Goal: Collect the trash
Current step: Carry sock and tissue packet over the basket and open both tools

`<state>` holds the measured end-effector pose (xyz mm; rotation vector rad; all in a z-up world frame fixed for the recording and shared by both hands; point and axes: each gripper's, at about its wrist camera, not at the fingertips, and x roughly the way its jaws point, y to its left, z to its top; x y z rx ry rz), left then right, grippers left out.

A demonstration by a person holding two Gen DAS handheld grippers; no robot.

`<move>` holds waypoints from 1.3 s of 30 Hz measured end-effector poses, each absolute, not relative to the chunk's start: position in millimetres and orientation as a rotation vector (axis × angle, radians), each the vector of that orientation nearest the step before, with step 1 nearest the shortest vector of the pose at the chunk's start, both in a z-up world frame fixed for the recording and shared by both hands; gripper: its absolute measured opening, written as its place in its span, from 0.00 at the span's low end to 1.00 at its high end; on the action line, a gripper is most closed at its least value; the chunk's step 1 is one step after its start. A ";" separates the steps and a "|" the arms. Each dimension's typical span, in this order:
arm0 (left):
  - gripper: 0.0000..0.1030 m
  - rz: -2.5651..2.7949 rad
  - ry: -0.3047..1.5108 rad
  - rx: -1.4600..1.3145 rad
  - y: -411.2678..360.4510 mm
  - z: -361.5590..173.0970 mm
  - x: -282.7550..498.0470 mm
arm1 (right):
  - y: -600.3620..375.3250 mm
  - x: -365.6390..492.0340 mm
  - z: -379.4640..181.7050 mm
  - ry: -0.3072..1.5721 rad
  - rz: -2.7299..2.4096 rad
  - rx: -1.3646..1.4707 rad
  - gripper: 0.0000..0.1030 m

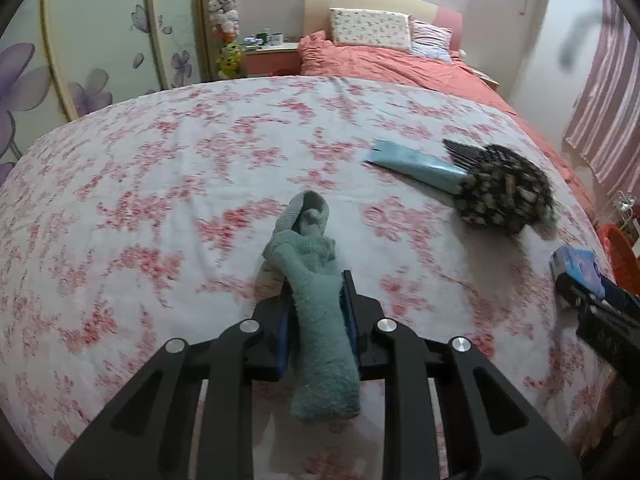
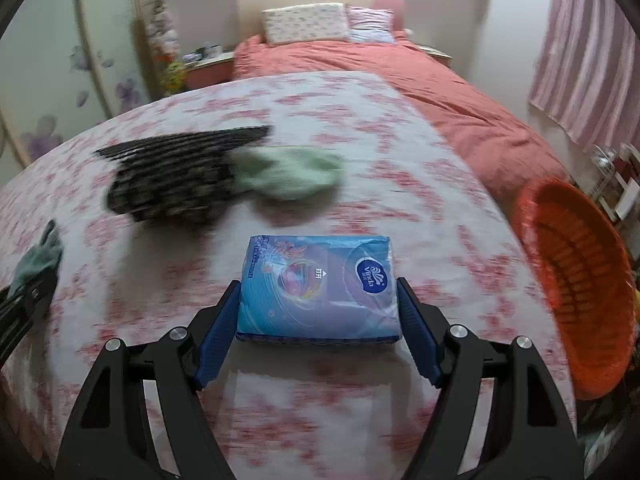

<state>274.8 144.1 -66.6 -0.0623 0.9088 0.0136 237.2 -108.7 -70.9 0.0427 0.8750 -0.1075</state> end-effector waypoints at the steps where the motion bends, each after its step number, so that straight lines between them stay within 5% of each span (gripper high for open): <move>1: 0.25 0.011 0.908 -0.059 141.3 -67.2 274.4 | -116.0 238.3 -71.8 0.879 -0.121 0.058 0.72; 15: 0.37 -0.010 0.900 -0.084 138.7 -68.8 272.5 | -125.8 239.0 -76.8 0.898 -0.136 0.077 0.79; 39: 0.37 -0.030 0.886 -0.181 153.4 -68.4 269.5 | -133.3 238.2 -78.9 0.908 -0.148 0.090 0.87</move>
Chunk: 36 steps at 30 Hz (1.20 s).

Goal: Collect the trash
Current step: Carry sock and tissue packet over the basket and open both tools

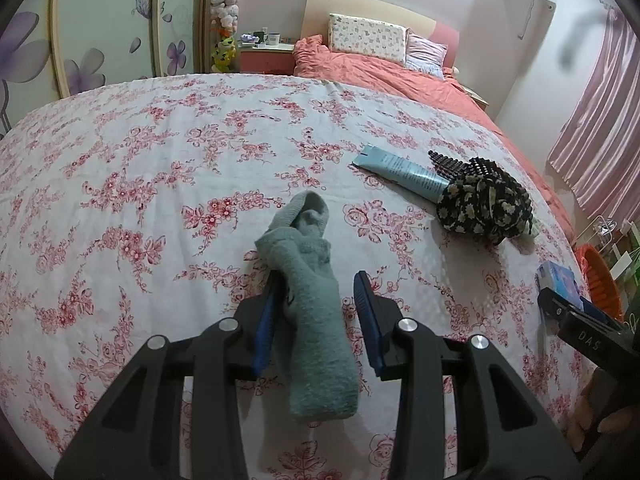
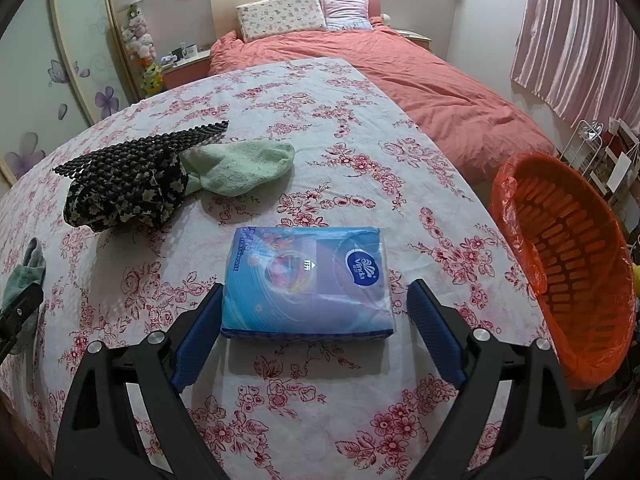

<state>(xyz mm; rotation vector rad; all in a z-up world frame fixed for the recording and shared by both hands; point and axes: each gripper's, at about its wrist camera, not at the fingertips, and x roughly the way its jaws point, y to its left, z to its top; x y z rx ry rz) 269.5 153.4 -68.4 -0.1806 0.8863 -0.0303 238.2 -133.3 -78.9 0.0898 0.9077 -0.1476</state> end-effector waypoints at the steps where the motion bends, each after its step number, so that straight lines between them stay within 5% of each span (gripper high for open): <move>1: 0.37 -0.030 0.886 -0.181 153.5 -68.5 269.5 | -133.4 238.2 -79.0 0.908 -0.148 0.090 0.87; 20: 0.40 0.105 0.911 0.023 128.5 -69.3 282.0 | -132.9 236.9 -78.2 0.902 -0.140 0.079 0.82; 24: 0.11 0.116 0.910 0.059 124.5 -69.3 286.4 | -129.8 235.3 -75.9 0.890 -0.122 0.066 0.71; 36: 0.10 0.037 0.778 0.046 107.7 -9.7 253.4 | -139.6 199.4 -23.2 0.745 -0.051 0.075 0.70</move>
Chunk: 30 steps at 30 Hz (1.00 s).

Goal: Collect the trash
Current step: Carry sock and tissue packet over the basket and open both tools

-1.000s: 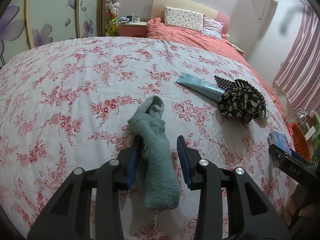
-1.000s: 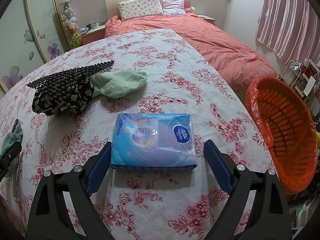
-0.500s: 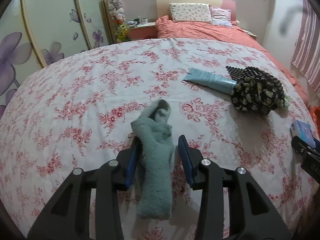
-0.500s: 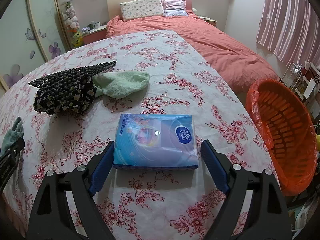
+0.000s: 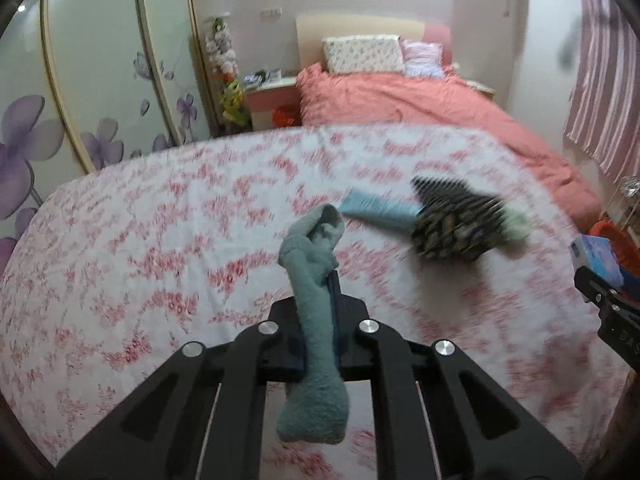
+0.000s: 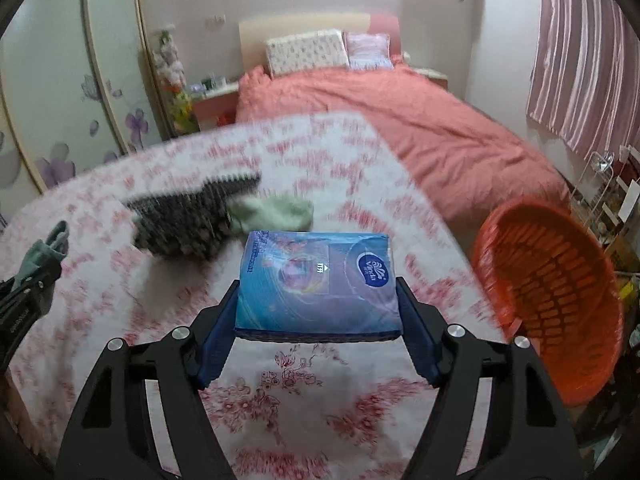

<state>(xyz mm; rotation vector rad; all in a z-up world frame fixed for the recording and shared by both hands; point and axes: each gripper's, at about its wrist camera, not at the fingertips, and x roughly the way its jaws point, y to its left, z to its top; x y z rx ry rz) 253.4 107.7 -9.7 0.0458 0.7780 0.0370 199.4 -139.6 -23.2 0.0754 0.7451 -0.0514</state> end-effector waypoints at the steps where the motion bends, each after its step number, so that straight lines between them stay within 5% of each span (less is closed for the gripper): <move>1: 0.10 0.025 0.764 0.044 103.9 -2.8 249.5 | -143.2 193.8 -14.1 0.723 -0.047 0.082 0.70; 16: 0.10 -0.349 0.639 0.009 -30.6 65.0 201.0 | -236.2 137.8 40.9 0.536 -0.149 0.182 0.70; 30: 0.10 -0.698 0.710 0.091 -213.2 30.4 215.5 | -354.5 141.3 8.9 0.516 -0.311 0.349 0.70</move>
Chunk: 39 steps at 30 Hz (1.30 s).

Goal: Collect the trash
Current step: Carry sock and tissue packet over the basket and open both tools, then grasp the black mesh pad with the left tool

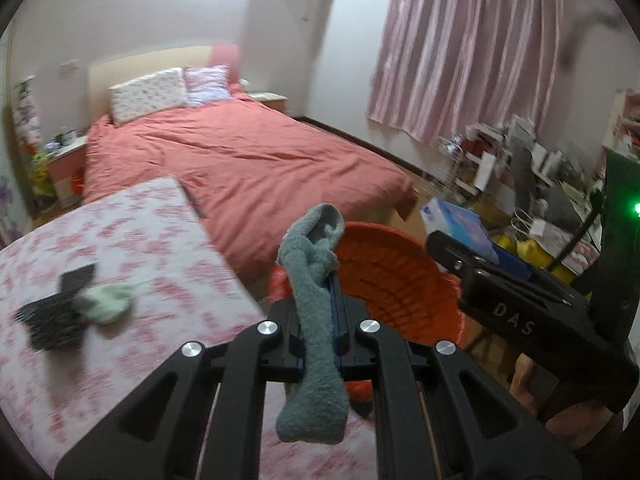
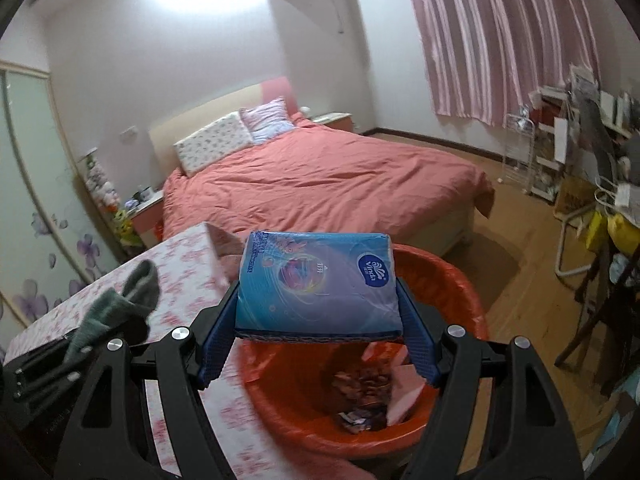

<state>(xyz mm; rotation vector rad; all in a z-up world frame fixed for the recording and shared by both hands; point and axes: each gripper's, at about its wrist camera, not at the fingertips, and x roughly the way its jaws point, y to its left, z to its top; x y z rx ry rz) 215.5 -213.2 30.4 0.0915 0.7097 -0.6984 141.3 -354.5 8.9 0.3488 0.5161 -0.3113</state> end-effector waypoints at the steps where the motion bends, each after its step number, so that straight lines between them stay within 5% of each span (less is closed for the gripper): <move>1: 0.12 -0.706 0.717 0.096 -220.0 27.6 216.6 | -361.3 143.1 5.8 0.520 -0.315 0.359 0.70; 3: 0.16 -0.714 0.738 0.113 -237.9 16.5 224.8 | -372.8 147.4 0.3 0.525 -0.314 0.377 0.71; 6: 0.44 -0.686 0.766 0.135 -252.0 0.8 234.4 | -388.1 155.0 -11.0 0.556 -0.311 0.405 0.72; 19: 0.96 -0.497 0.821 0.169 -187.7 -22.6 251.7 | -371.4 145.3 -21.7 0.594 -0.327 0.373 0.82; 29: 0.96 -0.170 0.794 0.323 -91.8 -25.5 239.0 | -309.6 155.2 -22.8 0.653 -0.221 0.282 0.82; 39: 0.96 -0.106 0.809 0.096 16.9 -15.4 262.0 | -233.8 165.7 -31.3 0.708 -0.098 0.178 0.82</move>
